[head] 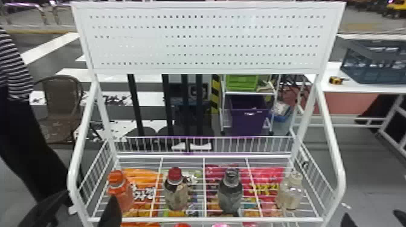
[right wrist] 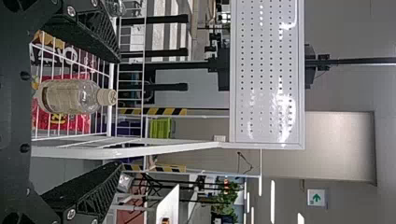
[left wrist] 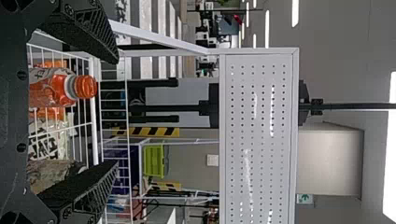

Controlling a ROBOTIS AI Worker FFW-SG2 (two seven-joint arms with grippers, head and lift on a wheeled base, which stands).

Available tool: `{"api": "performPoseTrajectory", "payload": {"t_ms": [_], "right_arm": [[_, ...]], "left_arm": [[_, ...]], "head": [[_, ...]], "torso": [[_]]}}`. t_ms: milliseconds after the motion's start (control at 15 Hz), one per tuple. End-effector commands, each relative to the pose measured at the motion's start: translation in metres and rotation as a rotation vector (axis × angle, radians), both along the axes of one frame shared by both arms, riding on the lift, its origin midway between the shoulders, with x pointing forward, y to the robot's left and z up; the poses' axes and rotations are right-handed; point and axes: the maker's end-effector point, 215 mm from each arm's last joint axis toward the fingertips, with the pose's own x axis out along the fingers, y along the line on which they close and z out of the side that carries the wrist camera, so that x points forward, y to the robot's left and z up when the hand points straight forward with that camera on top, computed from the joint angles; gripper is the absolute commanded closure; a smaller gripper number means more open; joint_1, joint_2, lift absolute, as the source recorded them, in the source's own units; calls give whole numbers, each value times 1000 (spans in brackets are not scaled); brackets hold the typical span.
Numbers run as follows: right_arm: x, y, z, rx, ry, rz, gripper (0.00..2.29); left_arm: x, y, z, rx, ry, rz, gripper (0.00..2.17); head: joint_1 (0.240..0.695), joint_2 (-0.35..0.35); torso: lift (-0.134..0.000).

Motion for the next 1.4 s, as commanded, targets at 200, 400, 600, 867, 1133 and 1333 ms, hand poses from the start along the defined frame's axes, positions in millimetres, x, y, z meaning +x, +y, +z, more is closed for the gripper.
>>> {"api": "performPoseTrajectory", "payload": {"t_ms": [200, 400, 600, 867, 1133, 1333], "right_arm": [[-1, 3, 2, 7, -3, 3, 124], [-3, 4, 3, 7, -4, 4, 124], [-4, 5, -3, 12, -8, 4, 124], [-4, 16, -33, 0, -134, 11, 124], [18, 13, -114, 26, -73, -21, 127], [52, 14, -147, 9, -44, -16, 127]], "left_arm": [[0, -1, 2, -1, -2, -1, 134], [0, -1, 3, -1, -4, -1, 134], [-2, -1, 3, -1, -2, -3, 134], [-4, -6, 0, -6, 4, -12, 134], [-5, -10, -1, -8, 10, -22, 134], [-7, -15, -3, -11, 19, -31, 134]], "head": [[499, 0], [499, 0], [499, 0], [499, 0], [499, 0], [499, 0]], "torso": [[0], [0], [0], [0], [0], [0]]}}
